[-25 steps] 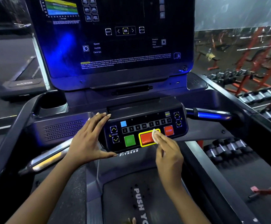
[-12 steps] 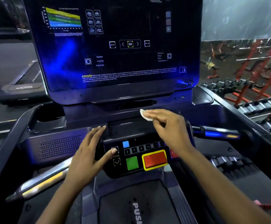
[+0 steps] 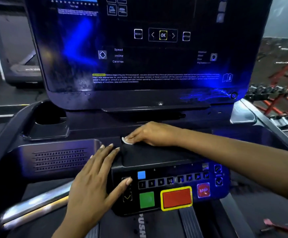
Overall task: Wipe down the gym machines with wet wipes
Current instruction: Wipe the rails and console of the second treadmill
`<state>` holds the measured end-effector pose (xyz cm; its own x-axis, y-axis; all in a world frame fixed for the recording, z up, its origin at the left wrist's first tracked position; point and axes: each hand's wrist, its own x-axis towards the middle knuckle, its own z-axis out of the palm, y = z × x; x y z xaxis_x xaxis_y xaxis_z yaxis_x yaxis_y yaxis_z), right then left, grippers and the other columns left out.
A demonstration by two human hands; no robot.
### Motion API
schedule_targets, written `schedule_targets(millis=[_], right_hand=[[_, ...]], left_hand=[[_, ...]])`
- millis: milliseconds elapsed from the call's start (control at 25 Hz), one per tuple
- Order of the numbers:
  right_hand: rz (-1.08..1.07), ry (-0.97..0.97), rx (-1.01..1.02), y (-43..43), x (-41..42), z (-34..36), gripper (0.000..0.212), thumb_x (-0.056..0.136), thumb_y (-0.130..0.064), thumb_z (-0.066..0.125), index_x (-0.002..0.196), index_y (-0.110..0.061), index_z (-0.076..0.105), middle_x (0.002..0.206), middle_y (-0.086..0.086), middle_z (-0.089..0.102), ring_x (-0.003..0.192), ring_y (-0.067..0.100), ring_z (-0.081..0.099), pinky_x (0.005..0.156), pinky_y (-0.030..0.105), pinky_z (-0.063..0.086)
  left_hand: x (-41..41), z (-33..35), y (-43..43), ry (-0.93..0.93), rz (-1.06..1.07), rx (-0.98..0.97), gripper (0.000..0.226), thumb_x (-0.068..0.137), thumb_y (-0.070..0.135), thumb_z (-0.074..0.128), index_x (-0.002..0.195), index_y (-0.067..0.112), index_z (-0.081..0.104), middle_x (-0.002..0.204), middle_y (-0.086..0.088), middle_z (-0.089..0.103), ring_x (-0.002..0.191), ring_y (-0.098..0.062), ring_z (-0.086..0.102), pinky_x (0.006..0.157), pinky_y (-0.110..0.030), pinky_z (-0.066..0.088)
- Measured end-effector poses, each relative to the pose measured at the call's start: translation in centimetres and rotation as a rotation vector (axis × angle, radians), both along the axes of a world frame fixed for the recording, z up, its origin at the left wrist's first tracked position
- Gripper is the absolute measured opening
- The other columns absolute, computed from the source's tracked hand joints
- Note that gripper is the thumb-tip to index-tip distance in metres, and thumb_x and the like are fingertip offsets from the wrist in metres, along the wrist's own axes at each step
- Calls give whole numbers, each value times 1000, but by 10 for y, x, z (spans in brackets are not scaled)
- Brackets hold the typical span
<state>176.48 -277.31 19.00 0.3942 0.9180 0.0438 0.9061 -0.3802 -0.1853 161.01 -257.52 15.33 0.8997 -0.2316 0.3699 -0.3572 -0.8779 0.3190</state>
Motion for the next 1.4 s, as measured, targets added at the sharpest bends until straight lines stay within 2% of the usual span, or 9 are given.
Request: schedule_targets(millis=[80,320,480,640,880,1040,1200,1320,1400], right_hand=[[13,-15,-18,-20,2,0,48,75,12,53,119,-5,63,123,9,62,108,23,62,94,31,48],[-145,51,-25,-90,-8,11,45,68,10,52,109,0,67,114,12,66,101,22,64,97,8,32],[-381,143,26,-130,-14,15,39,73,13,58,106,-4,70,111,8,68,103,16,63,93,9,39],[-562,117,-37,-136,-38,25,38,80,6,59,110,-16,70,116,-4,66,109,10,60,95,23,42],[-584,126,113,-120,-105,49,41,74,11,60,104,-14,73,109,-4,69,111,-2,49,90,-3,32],[-611,182,239,-102,-85,51,32,78,5,61,103,-12,73,106,-3,69,101,1,60,85,0,37],[-831,187,35,-77,-35,19,31,84,-3,58,107,-19,71,112,4,68,108,21,62,90,18,42],[-687,167,106,-33,-55,15,30,83,-4,56,103,-20,73,111,2,69,109,23,61,95,33,46],[-510,245,198,-14,-71,24,27,82,0,59,100,-15,73,107,0,70,104,13,62,94,24,46]], left_hand=[[0,1,-1,10,-3,9,77,90,71,25,137,14,47,142,-2,48,133,-17,39,105,-33,30],[-1,3,-2,14,-27,1,79,89,73,26,138,14,45,142,-2,47,134,-20,40,107,-31,29],[-4,5,-3,11,-24,2,83,87,75,26,138,12,45,143,-4,46,134,-22,39,106,-30,29],[-3,4,-3,15,-23,35,88,87,76,25,138,8,46,142,-6,47,135,-20,36,107,-30,28],[-3,4,-5,17,-11,47,91,84,79,26,137,7,47,141,-6,48,135,-21,38,104,-33,31],[-3,4,-5,7,-11,42,91,84,79,26,137,7,46,139,-7,49,134,-20,36,105,-31,29],[-3,4,-5,3,-13,36,90,85,78,27,137,7,45,140,-7,49,134,-21,37,106,-32,30],[-3,3,-5,12,-9,36,89,85,78,27,138,9,44,141,-7,48,135,-23,39,104,-36,32],[-4,3,-5,21,-5,45,90,84,78,27,139,9,43,142,-6,47,135,-23,39,104,-36,32]])
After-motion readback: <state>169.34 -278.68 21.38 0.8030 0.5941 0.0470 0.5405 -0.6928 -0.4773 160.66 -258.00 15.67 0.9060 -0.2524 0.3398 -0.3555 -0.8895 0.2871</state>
